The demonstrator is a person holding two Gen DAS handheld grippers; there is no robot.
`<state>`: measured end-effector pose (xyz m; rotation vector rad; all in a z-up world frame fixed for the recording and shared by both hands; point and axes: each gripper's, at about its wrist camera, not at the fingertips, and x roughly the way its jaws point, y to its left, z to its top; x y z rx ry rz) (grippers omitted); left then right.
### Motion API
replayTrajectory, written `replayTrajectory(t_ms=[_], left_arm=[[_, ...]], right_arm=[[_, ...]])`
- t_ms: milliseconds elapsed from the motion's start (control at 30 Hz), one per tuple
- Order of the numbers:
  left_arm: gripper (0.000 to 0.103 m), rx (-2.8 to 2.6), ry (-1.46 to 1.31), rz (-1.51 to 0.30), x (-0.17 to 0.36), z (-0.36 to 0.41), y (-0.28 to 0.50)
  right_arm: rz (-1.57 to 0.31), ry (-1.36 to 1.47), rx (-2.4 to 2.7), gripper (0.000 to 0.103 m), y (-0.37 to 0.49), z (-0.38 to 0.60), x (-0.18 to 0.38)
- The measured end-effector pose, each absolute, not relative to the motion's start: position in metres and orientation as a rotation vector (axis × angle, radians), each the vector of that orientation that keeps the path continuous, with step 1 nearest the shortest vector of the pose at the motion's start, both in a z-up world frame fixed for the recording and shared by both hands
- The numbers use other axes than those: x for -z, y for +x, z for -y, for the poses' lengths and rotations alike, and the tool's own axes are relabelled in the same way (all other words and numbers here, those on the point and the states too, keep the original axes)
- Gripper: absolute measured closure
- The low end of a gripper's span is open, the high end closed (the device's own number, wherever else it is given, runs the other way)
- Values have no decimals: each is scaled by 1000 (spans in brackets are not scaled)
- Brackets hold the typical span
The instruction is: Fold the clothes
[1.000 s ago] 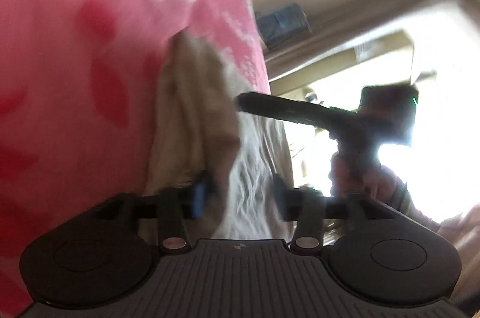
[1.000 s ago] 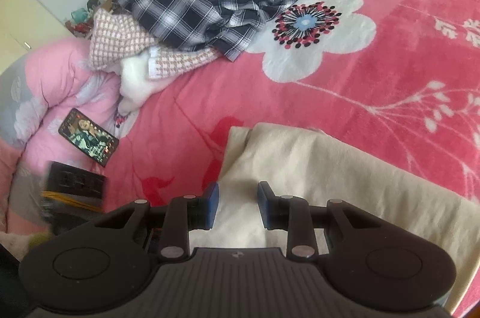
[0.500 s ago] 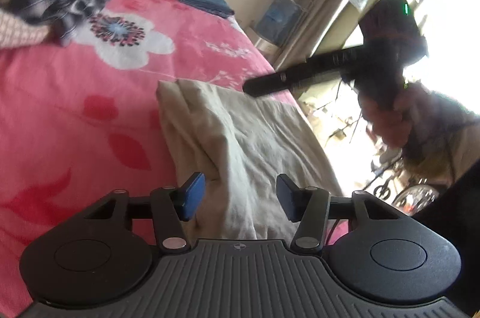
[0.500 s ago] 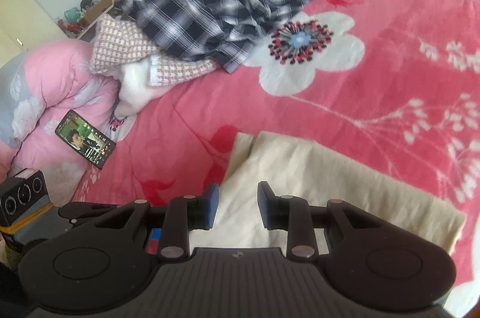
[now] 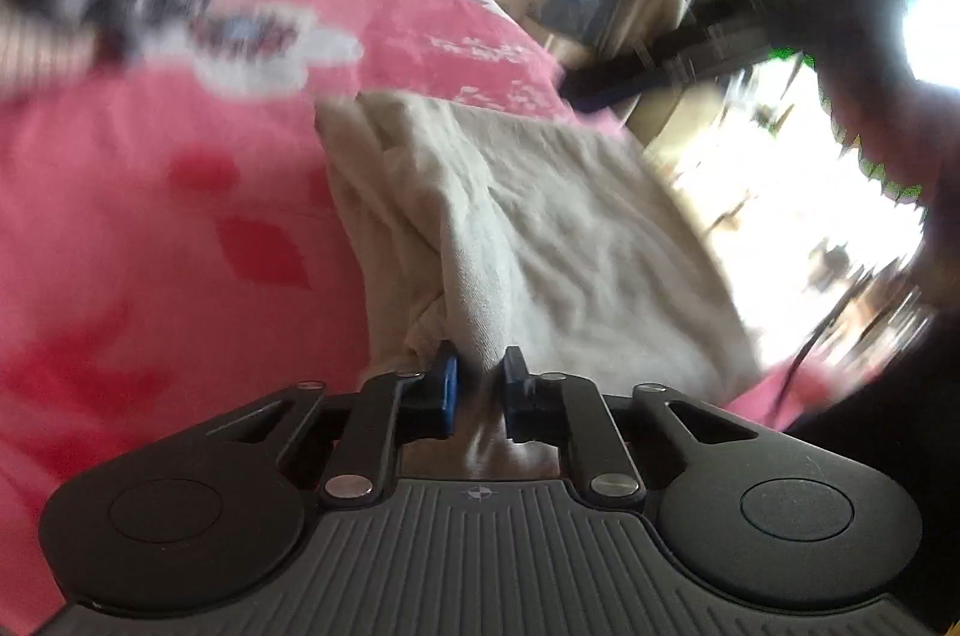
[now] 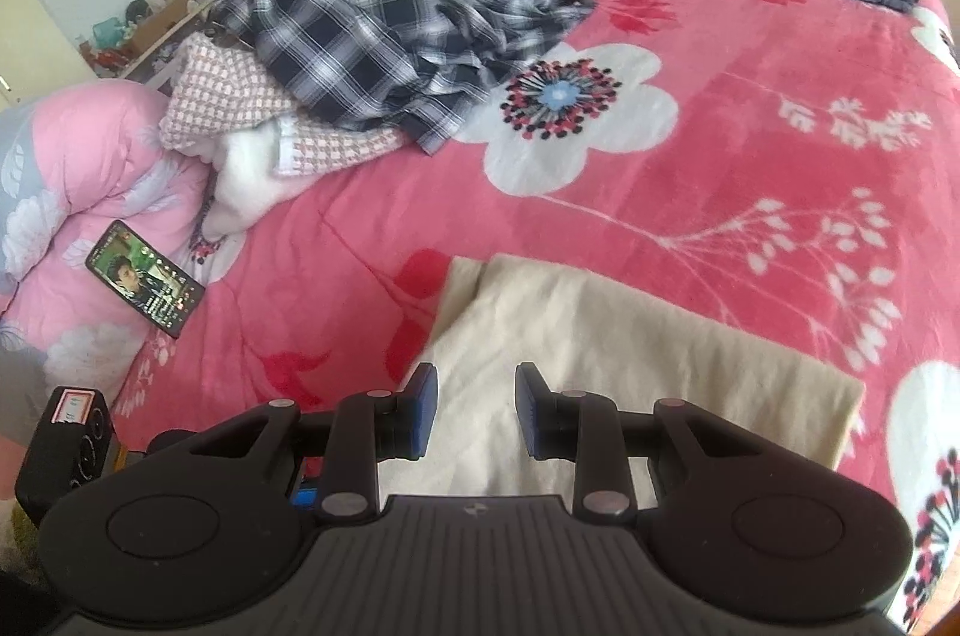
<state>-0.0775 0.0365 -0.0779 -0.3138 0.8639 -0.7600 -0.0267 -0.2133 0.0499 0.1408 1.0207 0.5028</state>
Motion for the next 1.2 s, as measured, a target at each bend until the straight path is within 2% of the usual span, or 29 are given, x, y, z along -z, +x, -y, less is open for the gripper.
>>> replayTrajectory(t_ms=[133, 233, 300, 333, 400, 433, 467, 500, 533, 567, 600, 633, 700, 800, 967, 1200], left_arm=[[93, 873, -913, -977, 121, -82, -50], [92, 843, -967, -1053, 153, -85, -46], [90, 839, -983, -1043, 155, -89, -48], [85, 840, -931, -1023, 147, -88, -50], [68, 838, -783, -956, 124, -83, -57], [55, 837, -718, -921, 113, -79, -61], [49, 839, -670, -892, 105, -75, -64], [49, 844, -623, -866, 98, -70, -66], [49, 843, -574, -847, 94, -63, -67], [55, 831, -535, -841, 93, -56, -67], [62, 817, -511, -847, 95, -51, -66], [81, 800, -500, -854, 97, -47, -64], [90, 817, -624, -874, 108, -54, -58], [92, 897, -1058, -919, 140, -82, -45], [91, 865, -1223, -969, 172, -87, -48], [91, 965, -1465, -906, 177, -82, -54]], right_arm=[[-1047, 156, -484, 72, -26, 214, -42], [-1072, 171, -476, 72, -22, 213, -34], [-1090, 170, -471, 72, -20, 211, -29], [-1097, 166, -469, 72, -18, 210, -27], [-1105, 160, -471, 72, -16, 209, -25], [-1107, 159, -472, 72, -16, 208, -24], [-1110, 160, -473, 72, -15, 207, -23], [-1113, 161, -473, 72, -14, 207, -22], [-1116, 162, -473, 72, -13, 206, -22], [-1116, 163, -475, 72, -13, 205, -21], [-1115, 164, -477, 72, -13, 204, -21], [-1113, 165, -478, 72, -13, 203, -21], [-1105, 170, -480, 72, -14, 201, -22], [-1093, 171, -488, 72, -17, 199, -24], [-1089, 178, -497, 72, -17, 195, -23], [-1090, 223, -507, 72, -15, 198, -16]])
